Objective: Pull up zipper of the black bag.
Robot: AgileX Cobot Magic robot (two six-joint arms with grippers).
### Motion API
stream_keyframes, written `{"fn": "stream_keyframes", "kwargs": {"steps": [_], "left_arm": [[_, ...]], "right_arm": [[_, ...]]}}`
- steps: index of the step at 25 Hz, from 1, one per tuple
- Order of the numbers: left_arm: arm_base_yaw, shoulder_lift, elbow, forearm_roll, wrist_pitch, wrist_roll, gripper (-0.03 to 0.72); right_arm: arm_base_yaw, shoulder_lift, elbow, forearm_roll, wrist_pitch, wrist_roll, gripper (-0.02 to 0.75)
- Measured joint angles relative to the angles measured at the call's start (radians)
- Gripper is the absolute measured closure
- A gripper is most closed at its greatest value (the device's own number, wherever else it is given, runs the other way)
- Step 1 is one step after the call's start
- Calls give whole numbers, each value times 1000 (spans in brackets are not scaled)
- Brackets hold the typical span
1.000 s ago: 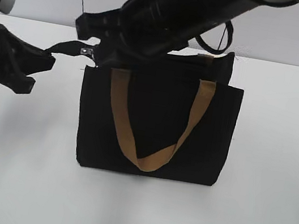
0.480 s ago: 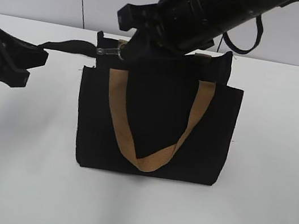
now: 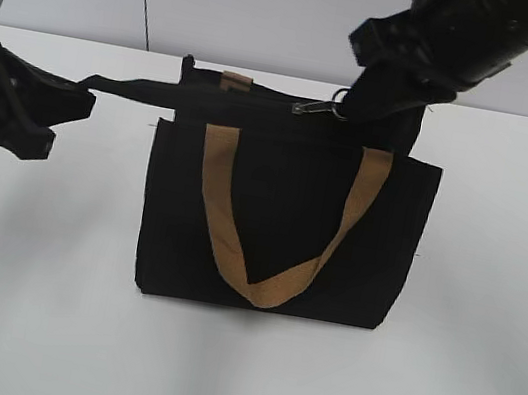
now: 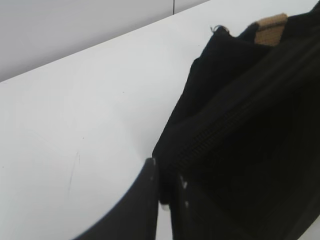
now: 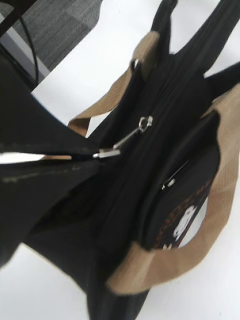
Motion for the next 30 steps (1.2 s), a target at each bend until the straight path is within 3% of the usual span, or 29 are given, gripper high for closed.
{"fn": "stream_keyframes", "kwargs": {"steps": [10,15,17,19,23,25,27,30], "left_arm": [[-1,0,0,1,-26,-2,669],[-3,0,0,2,-35,-2,669],[-3,0,0,0,-26,-2,656],[1,0,1,-3,-4,-3,601],[2,0,2,-17,-8,-3,355],[2,0,2,-37,-1,-3,258],[-1,1,2,-61,57,-3,223],[-37,1,-10,-101,314,-3,207]], "right_arm": [[-71,-35,0,-205,139,-8,752],[-71,-35,-3,-224,147,-3,738],[-71,-35,-4,-248,157,0,671],[-77,-35,-4,-259,167,-3,505],[-67,-38,-4,-225,167,-57,162],[-48,-51,-4,-218,165,-77,120],[-22,-77,-4,-218,153,-84,118],[14,-124,-4,-225,143,-82,127]]}}
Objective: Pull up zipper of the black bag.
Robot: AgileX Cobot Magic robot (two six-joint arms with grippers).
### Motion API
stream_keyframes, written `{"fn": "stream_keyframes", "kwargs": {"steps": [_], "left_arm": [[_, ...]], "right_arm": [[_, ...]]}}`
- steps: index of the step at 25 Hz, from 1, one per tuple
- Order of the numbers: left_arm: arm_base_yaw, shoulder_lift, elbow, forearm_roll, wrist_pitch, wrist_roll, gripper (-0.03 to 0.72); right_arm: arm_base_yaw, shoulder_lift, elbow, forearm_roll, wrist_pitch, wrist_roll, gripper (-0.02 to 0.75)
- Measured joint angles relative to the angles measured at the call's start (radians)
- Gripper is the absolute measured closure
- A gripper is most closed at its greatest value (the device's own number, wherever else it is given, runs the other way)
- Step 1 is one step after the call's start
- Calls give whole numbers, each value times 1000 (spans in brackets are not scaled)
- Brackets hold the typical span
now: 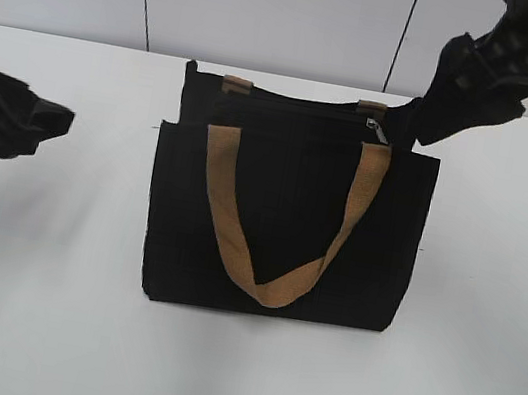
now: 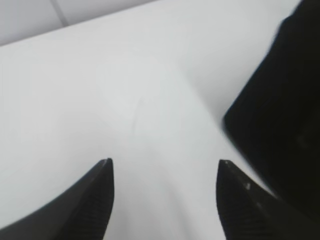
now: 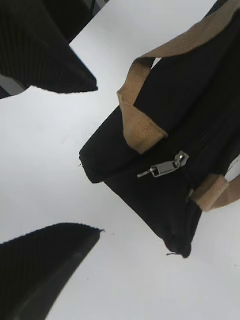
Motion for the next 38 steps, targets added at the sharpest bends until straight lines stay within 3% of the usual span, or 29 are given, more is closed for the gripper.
{"fn": "stream_keyframes", "kwargs": {"steps": [4,8,10,15,18,22,32,38], "left_arm": [[-144,-1,-56,-54,346,-1,204],[-310,-29,-122,-183,553,41,204],[-390,-54,-162,-336,640,150,204],[-504,-143,-261,-784,908,545,202],[-535,-237,-272,-913,1062,654,188],[-549,-428,-253,-1002,1176,738,162],[-550,-999,16,-1041,1215,791,119],[-550,-1106,30,-1057,1207,807,119]], "right_arm": [[39,-62,5,-22,-4,33,140],[58,-149,91,-55,-34,78,141],[59,-211,160,-62,-41,87,141],[61,-407,344,-63,-47,91,141],[61,-569,445,-63,-19,92,141],[61,-805,567,-55,66,94,141],[61,-1170,819,-42,96,161,119],[61,-1187,919,-42,8,198,118]]}}
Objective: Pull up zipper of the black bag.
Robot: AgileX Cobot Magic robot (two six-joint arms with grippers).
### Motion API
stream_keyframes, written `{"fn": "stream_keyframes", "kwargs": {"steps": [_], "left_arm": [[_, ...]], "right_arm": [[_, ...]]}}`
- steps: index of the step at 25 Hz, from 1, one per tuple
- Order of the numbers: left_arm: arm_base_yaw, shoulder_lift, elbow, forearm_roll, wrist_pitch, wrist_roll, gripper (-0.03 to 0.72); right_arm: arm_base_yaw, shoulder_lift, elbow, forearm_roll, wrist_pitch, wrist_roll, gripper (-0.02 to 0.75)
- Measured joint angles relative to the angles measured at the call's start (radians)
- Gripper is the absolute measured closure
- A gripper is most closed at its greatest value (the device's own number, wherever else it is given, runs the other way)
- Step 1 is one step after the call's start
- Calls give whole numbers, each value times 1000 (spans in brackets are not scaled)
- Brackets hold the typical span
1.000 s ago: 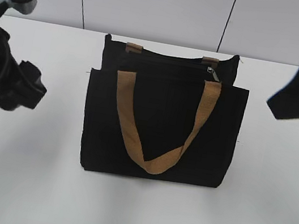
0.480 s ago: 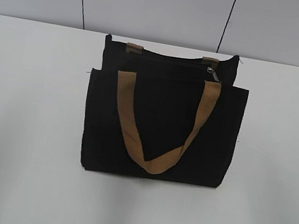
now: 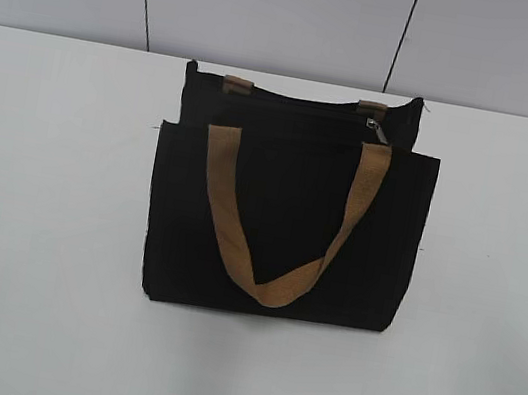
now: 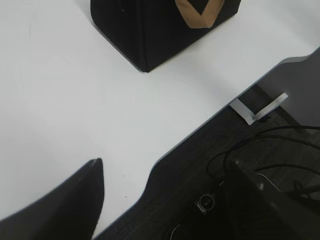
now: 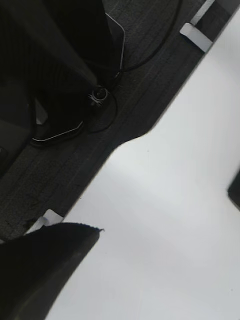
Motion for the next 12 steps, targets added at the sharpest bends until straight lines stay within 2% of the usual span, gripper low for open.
{"fn": "stream_keyframes", "kwargs": {"steps": [12], "left_arm": [[0,-1,0,-10,-1,17,123]], "right_arm": [[0,3,18,-8,-34,-22,174]]}}
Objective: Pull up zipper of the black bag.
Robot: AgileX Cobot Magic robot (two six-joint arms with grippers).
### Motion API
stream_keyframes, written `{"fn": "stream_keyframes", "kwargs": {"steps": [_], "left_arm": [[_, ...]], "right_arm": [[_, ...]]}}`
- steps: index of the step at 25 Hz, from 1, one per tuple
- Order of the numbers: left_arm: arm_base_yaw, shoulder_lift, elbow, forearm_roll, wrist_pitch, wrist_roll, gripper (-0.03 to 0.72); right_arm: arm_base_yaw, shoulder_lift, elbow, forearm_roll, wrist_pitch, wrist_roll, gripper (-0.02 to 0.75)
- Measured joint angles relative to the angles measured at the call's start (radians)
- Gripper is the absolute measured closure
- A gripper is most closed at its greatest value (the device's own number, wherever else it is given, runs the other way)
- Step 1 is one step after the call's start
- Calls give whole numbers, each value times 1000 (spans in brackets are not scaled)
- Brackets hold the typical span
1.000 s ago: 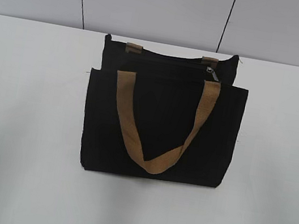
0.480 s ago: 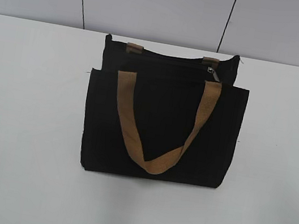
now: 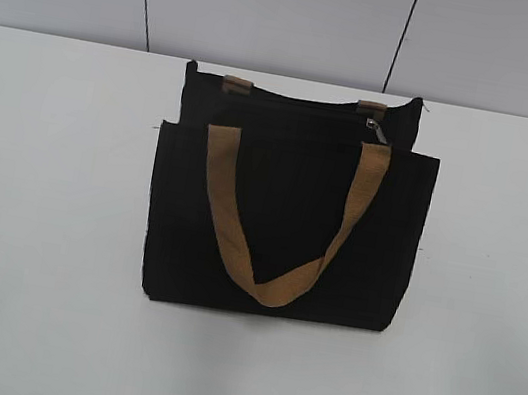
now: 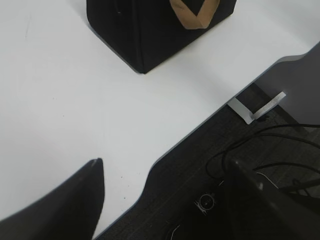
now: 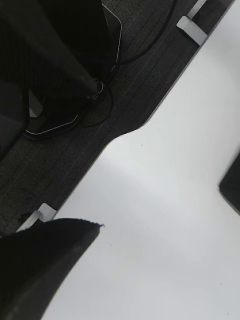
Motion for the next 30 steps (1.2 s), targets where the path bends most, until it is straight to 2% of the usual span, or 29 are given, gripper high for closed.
{"fn": "stream_keyframes", "kwargs": {"steps": [2,5,8,15,18,21,30], "left_arm": [[6,0,0,-1,0,0,123],[84,0,0,-3,0,0,125],[226,0,0,-3,0,0,125],[590,-44,0,-3,-1,0,125],[704,-103,0,-3,-1,0,125],[752,-182,2,-3,0,0,125],[767,-242,3,-2,0,0,125]], "right_arm": [[0,0,0,9,0,0,176],[-29,-16,0,15,0,-1,177],[-123,-72,0,17,-1,-1,177],[-473,-259,0,17,-1,-1,178],[-552,-308,0,17,-1,-1,178],[-567,-343,0,17,-2,-1,178],[-567,-353,0,19,-3,-1,178]]}}
